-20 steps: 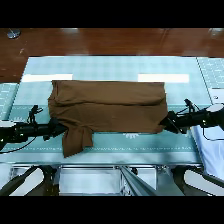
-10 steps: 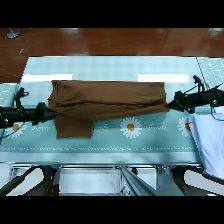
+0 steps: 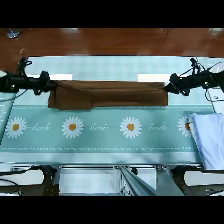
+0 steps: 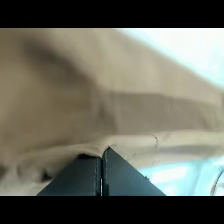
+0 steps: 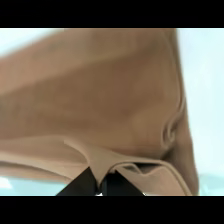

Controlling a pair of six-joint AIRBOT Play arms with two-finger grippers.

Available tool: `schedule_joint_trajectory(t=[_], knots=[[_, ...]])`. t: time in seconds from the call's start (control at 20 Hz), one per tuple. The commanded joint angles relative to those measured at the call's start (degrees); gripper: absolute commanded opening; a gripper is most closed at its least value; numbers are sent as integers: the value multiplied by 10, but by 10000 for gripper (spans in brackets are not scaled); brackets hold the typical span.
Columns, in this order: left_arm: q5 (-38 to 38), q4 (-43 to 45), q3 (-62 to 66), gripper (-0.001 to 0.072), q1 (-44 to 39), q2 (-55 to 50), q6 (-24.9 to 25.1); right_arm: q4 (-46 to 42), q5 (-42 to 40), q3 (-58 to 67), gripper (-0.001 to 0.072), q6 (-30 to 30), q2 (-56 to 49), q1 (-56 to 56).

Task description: Fold the shirts.

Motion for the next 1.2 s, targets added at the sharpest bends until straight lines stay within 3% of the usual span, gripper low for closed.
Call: schedule_joint_trajectory(t=[0.0, 0.2, 0.25, 0.3, 0.35, 0.4, 0.5, 0.6, 0.7, 0.9, 1.15], knots=[[-24, 1, 116, 20, -12, -97, -47, 9, -7, 65, 29, 21, -59, 5], [-43, 1, 144, 25, -17, -146, -47, 41, -10, 101, 29, 17, -111, 5], [-45, 1, 144, 185, -19, -150, -47, 59, -18, 102, 31, 12, -116, 5], [-58, 4, 146, 620, -17, -150, -47, 73, -30, 103, 154, 7, -118, 4], [-83, 20, 156, 698, -8, -149, -47, 77, -28, 110, 496, -1, -118, -1], [-120, 69, 179, 697, 8, -149, -75, 76, -10, 122, 616, -24, -118, -10], [-182, 214, 204, 697, 43, -125, -139, 49, 45, 148, 616, -37, -117, -46], [-197, 328, 190, 697, 71, -76, -138, -12, 94, 148, 616, -30, -117, -84], [-140, 372, 123, 697, 83, -9, -125, -61, 102, 126, 616, -2, -117, -99], [53, 278, -90, 697, 47, 161, -101, -8, 117, 101, 616, -32, -150, -75], [87, 161, -181, 697, -71, 246, -89, 85, 118, 102, 606, -43, -195, -17]])
